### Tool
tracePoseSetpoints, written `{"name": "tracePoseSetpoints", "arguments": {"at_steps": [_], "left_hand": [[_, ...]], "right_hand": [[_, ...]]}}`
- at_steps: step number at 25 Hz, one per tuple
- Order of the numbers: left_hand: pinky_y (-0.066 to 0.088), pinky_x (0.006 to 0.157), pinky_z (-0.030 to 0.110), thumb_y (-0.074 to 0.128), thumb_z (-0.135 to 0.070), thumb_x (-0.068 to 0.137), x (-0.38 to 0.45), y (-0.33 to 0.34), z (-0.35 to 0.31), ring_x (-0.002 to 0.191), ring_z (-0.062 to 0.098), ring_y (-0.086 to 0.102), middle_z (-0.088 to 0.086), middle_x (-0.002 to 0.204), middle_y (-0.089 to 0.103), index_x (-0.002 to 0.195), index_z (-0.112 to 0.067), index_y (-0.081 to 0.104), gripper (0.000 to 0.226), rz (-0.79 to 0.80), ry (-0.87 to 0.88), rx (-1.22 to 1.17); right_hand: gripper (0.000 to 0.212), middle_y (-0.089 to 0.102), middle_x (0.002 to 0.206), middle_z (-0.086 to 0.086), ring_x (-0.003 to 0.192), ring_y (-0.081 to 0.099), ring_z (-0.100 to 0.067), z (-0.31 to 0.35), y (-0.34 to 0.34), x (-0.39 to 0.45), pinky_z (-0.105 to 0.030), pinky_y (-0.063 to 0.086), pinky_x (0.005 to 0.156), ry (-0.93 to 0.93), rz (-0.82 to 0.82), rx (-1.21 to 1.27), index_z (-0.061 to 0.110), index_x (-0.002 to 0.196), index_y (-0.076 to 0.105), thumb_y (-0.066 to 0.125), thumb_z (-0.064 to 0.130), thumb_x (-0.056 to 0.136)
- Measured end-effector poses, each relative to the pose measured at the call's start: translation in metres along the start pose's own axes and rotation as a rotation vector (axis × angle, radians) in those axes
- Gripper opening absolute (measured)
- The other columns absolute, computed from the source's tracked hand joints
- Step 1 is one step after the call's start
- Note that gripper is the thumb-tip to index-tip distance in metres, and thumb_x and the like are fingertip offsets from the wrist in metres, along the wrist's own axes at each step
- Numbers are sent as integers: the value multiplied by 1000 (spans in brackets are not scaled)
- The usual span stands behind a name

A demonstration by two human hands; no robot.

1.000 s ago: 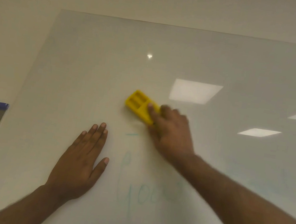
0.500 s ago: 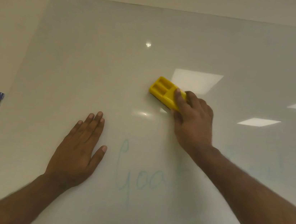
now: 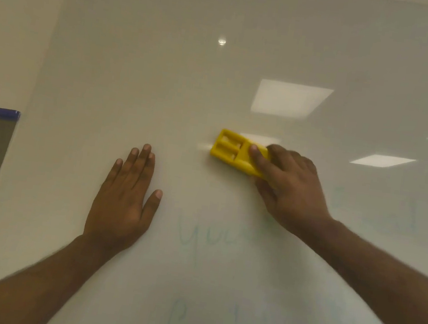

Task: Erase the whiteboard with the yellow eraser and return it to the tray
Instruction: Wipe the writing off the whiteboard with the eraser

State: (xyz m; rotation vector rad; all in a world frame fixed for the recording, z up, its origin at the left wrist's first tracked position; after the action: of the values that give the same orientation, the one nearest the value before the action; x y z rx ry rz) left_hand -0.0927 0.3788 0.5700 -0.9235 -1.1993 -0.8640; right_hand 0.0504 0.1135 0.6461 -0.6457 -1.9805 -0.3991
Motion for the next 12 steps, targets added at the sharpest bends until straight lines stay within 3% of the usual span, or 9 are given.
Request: {"name": "tracePoseSetpoints", "arguments": {"at_steps": [2,6,9,12], "left_hand": [[18,126,49,27,-40,103,-4,0,1,157,23,12,7,169,14,159,-4,18,67,5,49,9],[22,125,50,29,-37,104,-13,2,3,157,24,15,9,169,17,158,-2,22,65,12,99,8],[20,125,48,28,-37,103,-17,0,5,157,24,15,8,169,17,159,-3,21,65,7,89,6],[22,125,51,28,-32,102,-23,2,-5,156,26,19,9,167,21,158,-3,24,63,-48,-6,-18]], "right_hand": [[55,58,128,-23,98,59,-42,28,11,5,-41,43,83,137,-18,72,15,139,53,65,22,85],[47,56,133,-17,100,57,-36,90,21,-64,-38,42,84,-193,86,131,17,142,49,53,28,96],[44,57,135,-13,104,58,-32,74,7,-99,-37,42,89,-402,176,114,19,143,47,47,30,101],[44,58,135,-16,108,60,-36,32,-2,-72,-38,40,89,-319,121,-10,19,141,49,47,31,99]]}}
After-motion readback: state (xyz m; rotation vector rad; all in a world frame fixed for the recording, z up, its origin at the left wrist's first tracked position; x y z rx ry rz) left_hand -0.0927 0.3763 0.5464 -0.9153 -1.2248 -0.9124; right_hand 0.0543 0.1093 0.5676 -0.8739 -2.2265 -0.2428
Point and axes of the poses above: each hand's wrist, its own x-axis towards the middle knuckle, its own y-axis out of the palm, z = x × y, the point moved 3 cm from there along x, towards the middle knuckle
